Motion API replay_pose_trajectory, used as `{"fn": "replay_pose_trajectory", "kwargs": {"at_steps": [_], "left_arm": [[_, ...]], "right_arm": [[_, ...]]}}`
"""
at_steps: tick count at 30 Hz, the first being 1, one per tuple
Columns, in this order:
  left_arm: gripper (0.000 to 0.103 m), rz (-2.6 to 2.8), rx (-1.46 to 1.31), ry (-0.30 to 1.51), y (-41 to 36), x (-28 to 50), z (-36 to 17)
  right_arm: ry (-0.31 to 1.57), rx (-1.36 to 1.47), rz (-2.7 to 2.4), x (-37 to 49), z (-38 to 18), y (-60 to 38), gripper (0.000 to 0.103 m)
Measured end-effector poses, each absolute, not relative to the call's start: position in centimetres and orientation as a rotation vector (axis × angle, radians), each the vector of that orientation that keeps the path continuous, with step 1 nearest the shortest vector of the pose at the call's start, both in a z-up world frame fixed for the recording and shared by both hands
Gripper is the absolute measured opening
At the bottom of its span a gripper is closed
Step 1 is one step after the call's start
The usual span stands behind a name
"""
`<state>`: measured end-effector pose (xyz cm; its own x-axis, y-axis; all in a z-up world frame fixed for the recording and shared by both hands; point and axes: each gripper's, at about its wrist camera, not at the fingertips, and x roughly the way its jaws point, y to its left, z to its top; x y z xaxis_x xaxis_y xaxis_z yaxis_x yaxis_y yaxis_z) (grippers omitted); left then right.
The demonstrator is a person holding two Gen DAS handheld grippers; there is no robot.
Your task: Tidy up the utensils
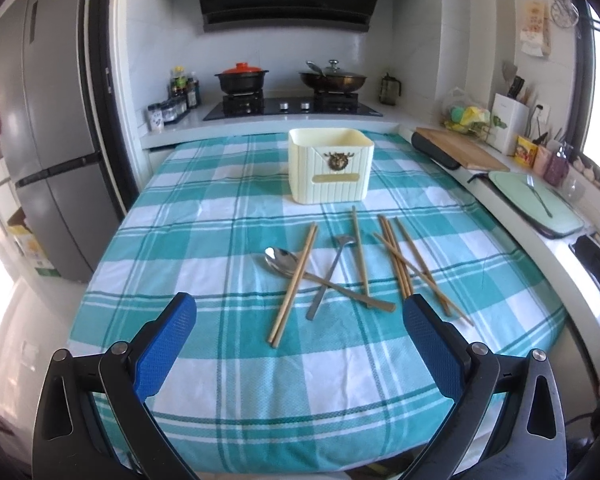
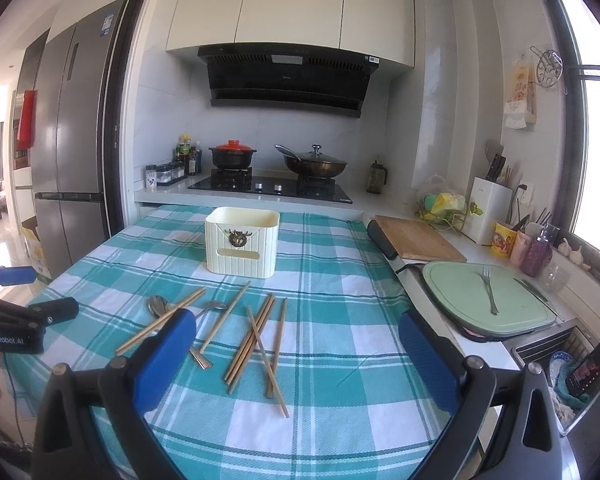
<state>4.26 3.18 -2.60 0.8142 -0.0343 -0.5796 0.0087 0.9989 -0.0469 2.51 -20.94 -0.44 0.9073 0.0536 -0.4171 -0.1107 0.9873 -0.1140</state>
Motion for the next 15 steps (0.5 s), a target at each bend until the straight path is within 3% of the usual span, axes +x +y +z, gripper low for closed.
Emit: {"fn": "replay_pose_trajectory", "kwargs": {"at_steps": [15], "left_arm": [[0.103,-0.129,-0.057,0.788,6.5,14.7,-8.4]], "right_arm": [[0.633,-0.095,0.060,8.9,-5.0,-23.6,0.103]]}}
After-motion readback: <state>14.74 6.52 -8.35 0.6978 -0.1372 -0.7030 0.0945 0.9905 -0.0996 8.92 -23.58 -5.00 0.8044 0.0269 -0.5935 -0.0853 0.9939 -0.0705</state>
